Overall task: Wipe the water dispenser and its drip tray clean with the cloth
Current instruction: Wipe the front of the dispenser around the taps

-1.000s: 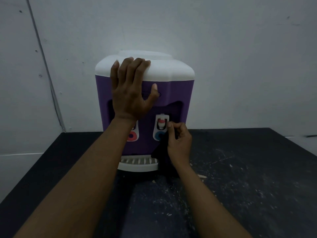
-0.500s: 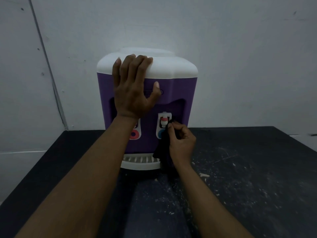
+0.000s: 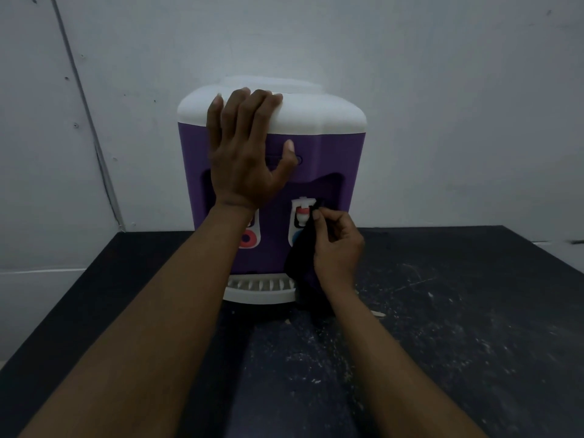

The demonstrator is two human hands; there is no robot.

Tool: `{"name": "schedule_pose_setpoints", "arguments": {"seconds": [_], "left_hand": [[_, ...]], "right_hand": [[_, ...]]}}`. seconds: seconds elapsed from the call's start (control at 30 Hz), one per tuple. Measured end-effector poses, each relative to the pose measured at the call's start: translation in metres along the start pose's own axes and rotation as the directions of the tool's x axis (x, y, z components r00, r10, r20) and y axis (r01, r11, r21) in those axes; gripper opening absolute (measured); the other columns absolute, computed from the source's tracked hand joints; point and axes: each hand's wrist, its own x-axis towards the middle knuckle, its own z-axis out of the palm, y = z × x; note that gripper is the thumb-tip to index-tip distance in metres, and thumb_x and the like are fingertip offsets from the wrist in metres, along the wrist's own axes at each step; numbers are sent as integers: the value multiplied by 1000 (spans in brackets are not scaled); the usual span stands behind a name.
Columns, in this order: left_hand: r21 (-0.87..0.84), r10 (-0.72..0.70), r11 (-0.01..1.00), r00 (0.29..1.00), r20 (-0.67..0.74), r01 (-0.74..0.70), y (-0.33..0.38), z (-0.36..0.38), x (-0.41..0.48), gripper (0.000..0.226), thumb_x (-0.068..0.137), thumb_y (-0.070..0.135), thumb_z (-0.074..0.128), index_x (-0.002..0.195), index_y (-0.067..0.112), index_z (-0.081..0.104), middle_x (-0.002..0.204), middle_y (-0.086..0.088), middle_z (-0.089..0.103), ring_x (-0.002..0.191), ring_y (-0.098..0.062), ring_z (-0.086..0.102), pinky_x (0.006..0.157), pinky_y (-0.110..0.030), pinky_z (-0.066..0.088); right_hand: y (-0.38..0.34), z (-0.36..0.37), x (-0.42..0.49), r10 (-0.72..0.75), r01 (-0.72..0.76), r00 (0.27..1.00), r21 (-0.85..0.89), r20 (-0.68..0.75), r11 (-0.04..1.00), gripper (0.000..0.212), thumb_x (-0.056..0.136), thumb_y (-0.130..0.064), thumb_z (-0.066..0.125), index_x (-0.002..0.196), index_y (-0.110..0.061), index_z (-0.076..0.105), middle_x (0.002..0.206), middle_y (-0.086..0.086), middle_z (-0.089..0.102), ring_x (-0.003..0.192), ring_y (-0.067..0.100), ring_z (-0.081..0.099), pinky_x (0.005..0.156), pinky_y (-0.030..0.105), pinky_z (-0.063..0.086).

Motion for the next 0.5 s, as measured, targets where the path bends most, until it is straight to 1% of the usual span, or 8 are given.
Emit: {"name": "schedule_pose_setpoints", "arguments": {"seconds": [0.1, 0.2, 0.33, 0.4, 0.5], "left_hand": [[0, 1, 1000, 1000, 5, -1, 0, 0, -1, 56, 88, 37, 59, 134, 5, 60, 135, -13, 60, 133, -35, 51, 117, -57, 27], [-2, 0, 1000, 1000, -1, 0, -2, 1, -1, 56, 88, 38, 59, 135, 6, 60, 135, -13, 60, 133, -34, 51, 117, -56, 27], [17, 3, 1000, 1000, -3, -3, -2, 2, 0, 56, 88, 38, 60, 134, 5, 61, 135, -14, 61, 132, -35, 51, 117, -57, 29], [8, 1, 1000, 1000, -3, -1, -1, 3, 0, 56, 88, 38, 60, 134, 5, 61, 134, -14, 61, 132, -36, 51, 116, -57, 29], [6, -1, 1000, 1000, -4, 1, -1, 2, -1, 56, 88, 38, 59, 134, 5, 61, 135, -14, 61, 132, -35, 51, 117, -57, 29]], "right_hand": [[5, 3, -5, 51, -51, 999, 12, -14, 999, 5, 99, -10, 69, 99, -11, 73, 96, -5, 77, 94, 10, 73, 84, 21, 57], [15, 2, -19, 103, -103, 995, -10, 0, 995, 7, 99, -9, 68, 101, -5, 73, 99, 1, 77, 96, 13, 73, 88, 27, 59], [22, 2, -28, 108, -109, 994, -13, -24, 994, 6, 98, -9, 68, 100, -6, 74, 99, 0, 77, 98, 12, 72, 91, 27, 57], [22, 2, -29, 87, -88, 996, -39, -26, 995, 4, 97, -6, 69, 98, -5, 73, 101, 1, 75, 100, 12, 71, 95, 29, 57], [21, 8, -35, -22, 17, 999, -149, -36, 989, 6, 92, 0, 72, 94, -6, 72, 107, 0, 66, 104, 8, 64, 100, 25, 51]]}}
